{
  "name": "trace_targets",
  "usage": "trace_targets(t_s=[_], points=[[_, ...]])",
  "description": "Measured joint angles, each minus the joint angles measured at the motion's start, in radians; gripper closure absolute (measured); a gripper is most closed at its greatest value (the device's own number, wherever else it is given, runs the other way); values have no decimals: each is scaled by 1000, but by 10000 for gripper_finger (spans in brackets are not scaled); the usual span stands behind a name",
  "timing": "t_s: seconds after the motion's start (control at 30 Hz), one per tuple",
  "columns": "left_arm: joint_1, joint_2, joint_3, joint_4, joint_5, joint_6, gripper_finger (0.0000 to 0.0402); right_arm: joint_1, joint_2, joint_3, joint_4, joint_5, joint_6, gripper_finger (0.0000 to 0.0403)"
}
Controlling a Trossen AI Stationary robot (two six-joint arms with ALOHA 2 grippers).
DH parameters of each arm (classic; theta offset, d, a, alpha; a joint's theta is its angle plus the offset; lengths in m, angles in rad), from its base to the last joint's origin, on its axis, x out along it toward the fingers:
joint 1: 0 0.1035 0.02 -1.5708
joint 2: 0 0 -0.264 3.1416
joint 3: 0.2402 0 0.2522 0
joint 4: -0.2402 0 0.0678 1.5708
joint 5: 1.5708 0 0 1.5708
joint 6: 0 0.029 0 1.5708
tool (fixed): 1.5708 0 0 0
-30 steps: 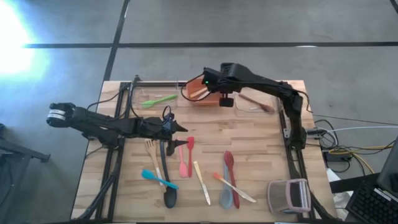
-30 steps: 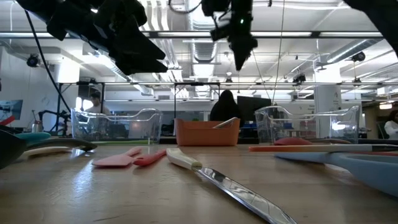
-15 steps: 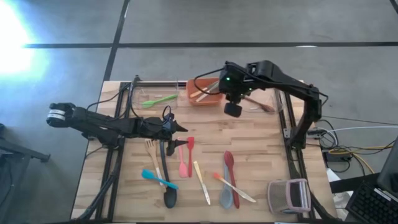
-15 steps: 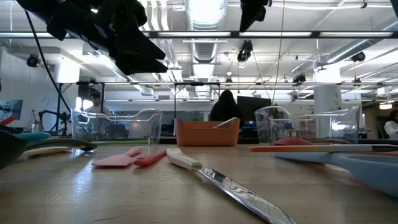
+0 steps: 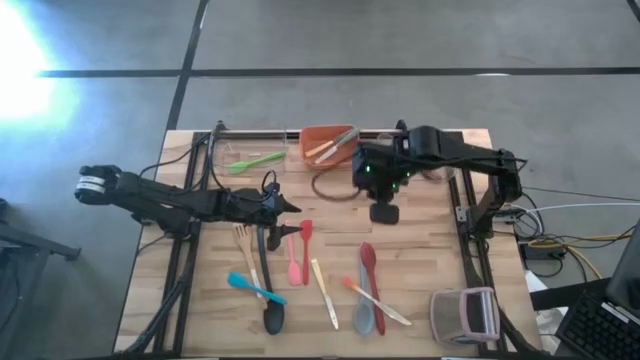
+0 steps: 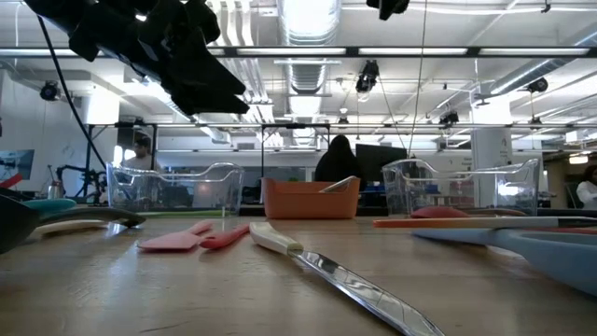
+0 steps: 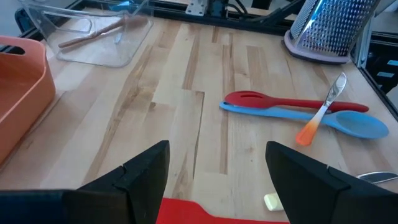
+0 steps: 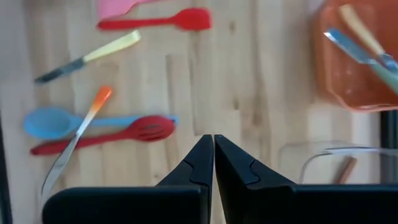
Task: Pick & Place Kitchen Items
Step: Put the blue spatula into the left transparent bin
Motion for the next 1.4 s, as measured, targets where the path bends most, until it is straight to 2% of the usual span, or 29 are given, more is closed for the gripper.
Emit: trace_targets(t_s=[0.27, 0.47, 0.57, 0.7, 0.83, 1.0, 1.13, 1.4], points=[[0, 0, 0, -6, 0, -12, 133, 118, -19, -118, 11, -30, 43, 394], [0, -28, 0, -54, 10, -21, 133, 164, -76, -293, 123, -71, 73, 394], [0, -73, 18, -191, 11, -29, 133, 172, -127, -407, 212, -121, 94, 394], [-5, -120, 98, -477, 13, -58, 133, 174, -202, -554, 336, -124, 104, 394], [-38, -119, 202, -731, 13, -53, 133, 173, -262, -680, 465, -124, 104, 394], [-122, -81, 314, -965, 13, -7, 133, 173, -321, -809, 579, -123, 104, 394], [-194, -45, 378, -1054, 9, 71, 133, 167, -356, -881, 639, -123, 104, 394], [-276, 73, 405, -1059, 8, 228, 133, 150, -404, -967, 753, -119, 101, 394]])
